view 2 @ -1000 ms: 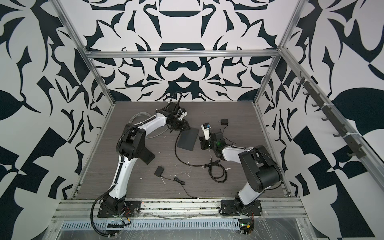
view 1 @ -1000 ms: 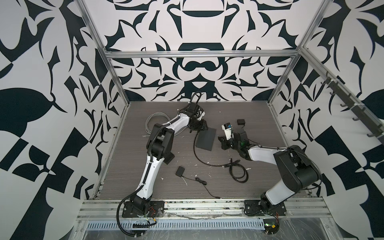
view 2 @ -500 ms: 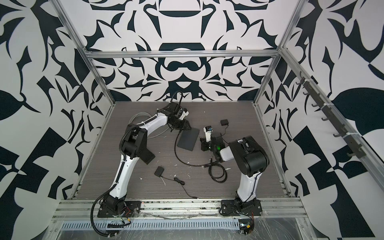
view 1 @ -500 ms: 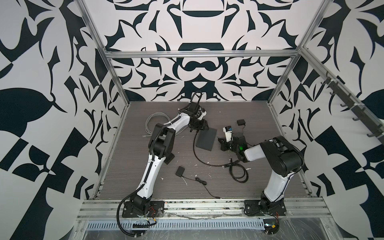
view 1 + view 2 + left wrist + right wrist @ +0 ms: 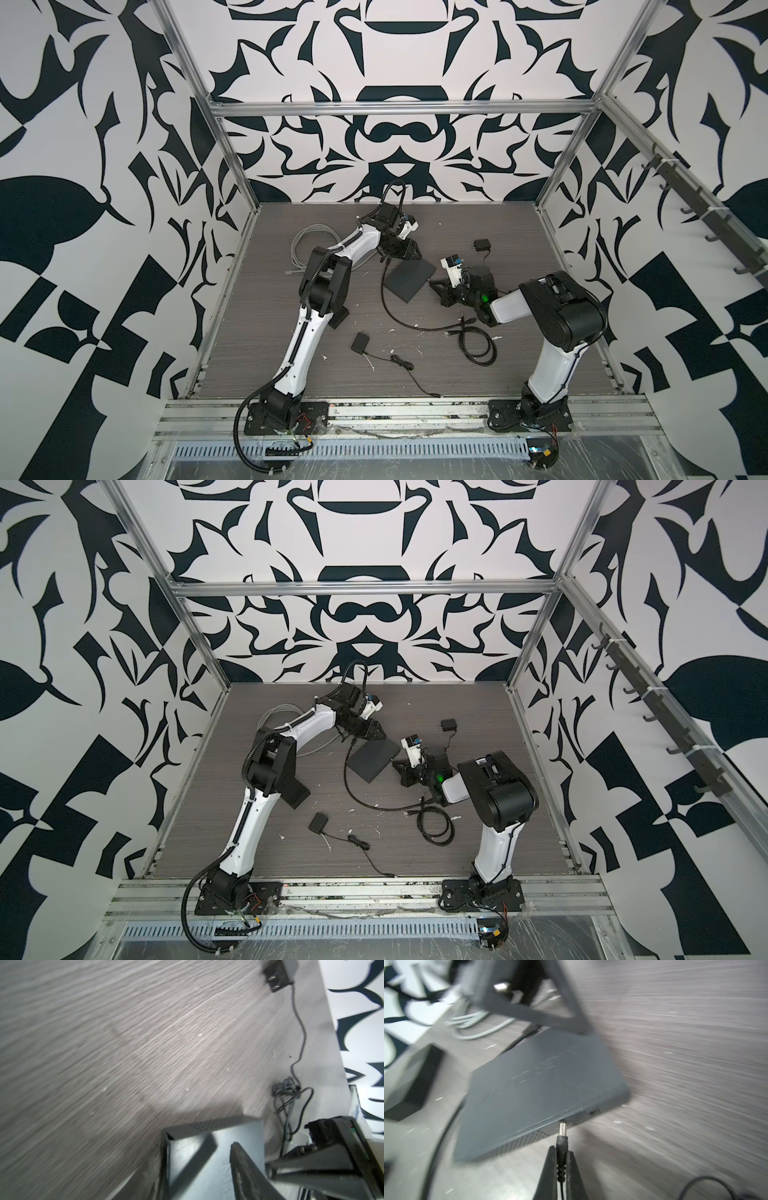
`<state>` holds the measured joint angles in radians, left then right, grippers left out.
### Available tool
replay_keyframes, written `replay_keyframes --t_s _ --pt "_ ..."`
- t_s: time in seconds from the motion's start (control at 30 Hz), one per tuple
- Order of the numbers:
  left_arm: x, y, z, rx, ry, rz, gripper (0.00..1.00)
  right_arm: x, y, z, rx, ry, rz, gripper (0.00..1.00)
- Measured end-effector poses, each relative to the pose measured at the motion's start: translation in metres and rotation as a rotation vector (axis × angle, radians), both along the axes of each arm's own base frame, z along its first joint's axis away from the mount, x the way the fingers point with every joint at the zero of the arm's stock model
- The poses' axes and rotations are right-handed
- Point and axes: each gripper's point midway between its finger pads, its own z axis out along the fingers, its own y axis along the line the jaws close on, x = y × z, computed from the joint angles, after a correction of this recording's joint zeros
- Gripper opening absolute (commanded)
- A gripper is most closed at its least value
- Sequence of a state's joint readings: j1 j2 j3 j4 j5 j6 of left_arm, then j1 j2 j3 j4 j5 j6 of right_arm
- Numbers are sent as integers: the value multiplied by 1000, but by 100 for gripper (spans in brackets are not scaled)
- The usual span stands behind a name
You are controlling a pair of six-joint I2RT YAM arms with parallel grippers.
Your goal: Insert the plug into the switch port
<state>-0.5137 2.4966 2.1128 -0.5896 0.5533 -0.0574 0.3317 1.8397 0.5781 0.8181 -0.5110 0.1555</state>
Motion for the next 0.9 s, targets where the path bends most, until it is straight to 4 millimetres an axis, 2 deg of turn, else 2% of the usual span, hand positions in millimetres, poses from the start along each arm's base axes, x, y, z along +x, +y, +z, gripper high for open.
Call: replay_keyframes --t_s 0.1,0.2,0.37,0.57,0.9 --pt "-4 -3 1 -15 6 -29 54 -2 3 9 8 -14 16 0" --pt "-7 -4 0 -15 10 -39 54 0 -3 11 -14 -9 -12 0" --pt "-7 -2 -3 -9 14 -38 53 1 -18 -5 -69 54 -83 0" --pt "-8 0 -6 -5 24 -34 53 -4 -31 -12 -103 73 -144 0" --pt "-9 0 -6 -9 26 -36 53 -3 -23 -13 -85 19 -130 0"
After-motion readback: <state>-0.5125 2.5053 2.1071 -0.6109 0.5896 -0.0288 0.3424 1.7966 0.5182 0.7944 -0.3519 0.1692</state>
